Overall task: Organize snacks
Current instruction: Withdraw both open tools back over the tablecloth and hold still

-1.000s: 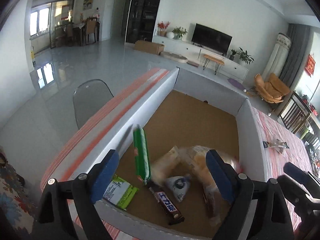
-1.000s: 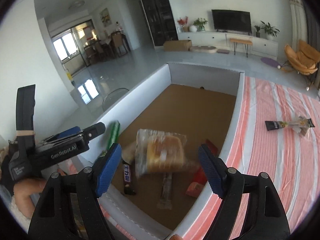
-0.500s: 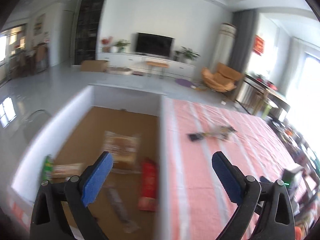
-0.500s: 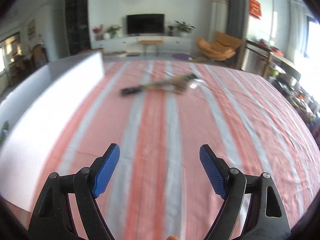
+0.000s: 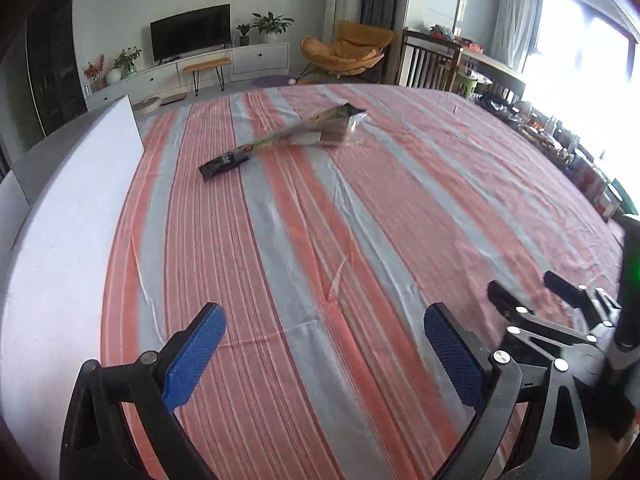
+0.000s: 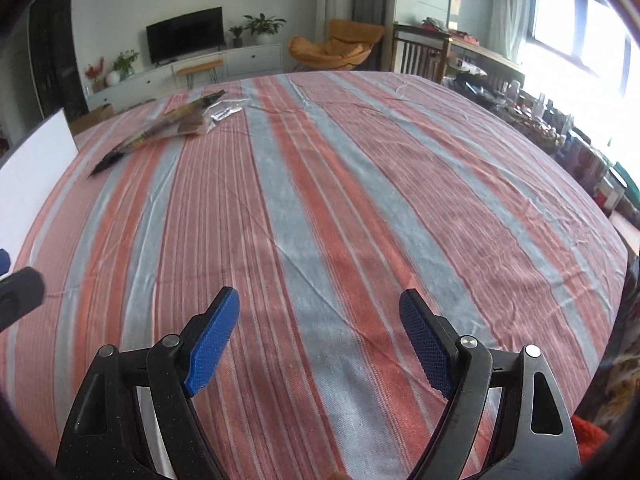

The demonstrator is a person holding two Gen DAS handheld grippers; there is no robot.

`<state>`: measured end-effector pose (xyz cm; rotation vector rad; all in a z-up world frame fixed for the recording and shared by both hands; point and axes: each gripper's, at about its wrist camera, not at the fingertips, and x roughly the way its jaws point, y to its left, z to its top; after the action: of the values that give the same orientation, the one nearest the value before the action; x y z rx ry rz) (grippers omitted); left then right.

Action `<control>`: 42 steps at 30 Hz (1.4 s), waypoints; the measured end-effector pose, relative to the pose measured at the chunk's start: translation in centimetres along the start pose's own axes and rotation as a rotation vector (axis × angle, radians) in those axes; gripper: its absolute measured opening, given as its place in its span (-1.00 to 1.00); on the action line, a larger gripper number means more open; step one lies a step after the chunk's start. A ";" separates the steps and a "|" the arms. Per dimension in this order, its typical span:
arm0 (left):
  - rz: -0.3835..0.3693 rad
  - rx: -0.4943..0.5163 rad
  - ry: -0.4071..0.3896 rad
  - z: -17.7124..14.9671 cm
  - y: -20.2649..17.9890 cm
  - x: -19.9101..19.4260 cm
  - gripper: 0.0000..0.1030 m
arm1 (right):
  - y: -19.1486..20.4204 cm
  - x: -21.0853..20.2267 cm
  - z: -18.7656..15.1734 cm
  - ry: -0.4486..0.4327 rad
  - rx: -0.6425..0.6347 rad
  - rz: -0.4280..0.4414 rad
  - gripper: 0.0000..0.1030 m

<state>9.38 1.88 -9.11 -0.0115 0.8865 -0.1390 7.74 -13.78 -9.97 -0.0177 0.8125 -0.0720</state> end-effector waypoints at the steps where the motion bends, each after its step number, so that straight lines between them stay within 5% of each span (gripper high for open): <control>1: 0.012 -0.007 0.023 -0.3 0.0 1.1 0.92 | 0.1 0.0 0.0 0.003 -0.006 -0.004 0.64; 4: 0.045 -0.027 0.075 -1.0 0.6 3.5 0.92 | 0.0 0.3 -0.2 0.024 -0.011 0.001 0.64; 10: 0.084 0.000 0.055 -1.1 0.0 3.7 1.00 | -1.0 0.8 -0.4 0.052 0.036 0.042 0.65; 42: 0.081 -0.002 0.056 -0.9 0.3 4.1 1.00 | -1.0 0.7 -0.4 0.055 0.032 0.038 0.66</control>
<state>11.22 1.71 -12.88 0.0265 0.9412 -0.0630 7.84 -14.78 -10.73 0.0304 0.8658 -0.0501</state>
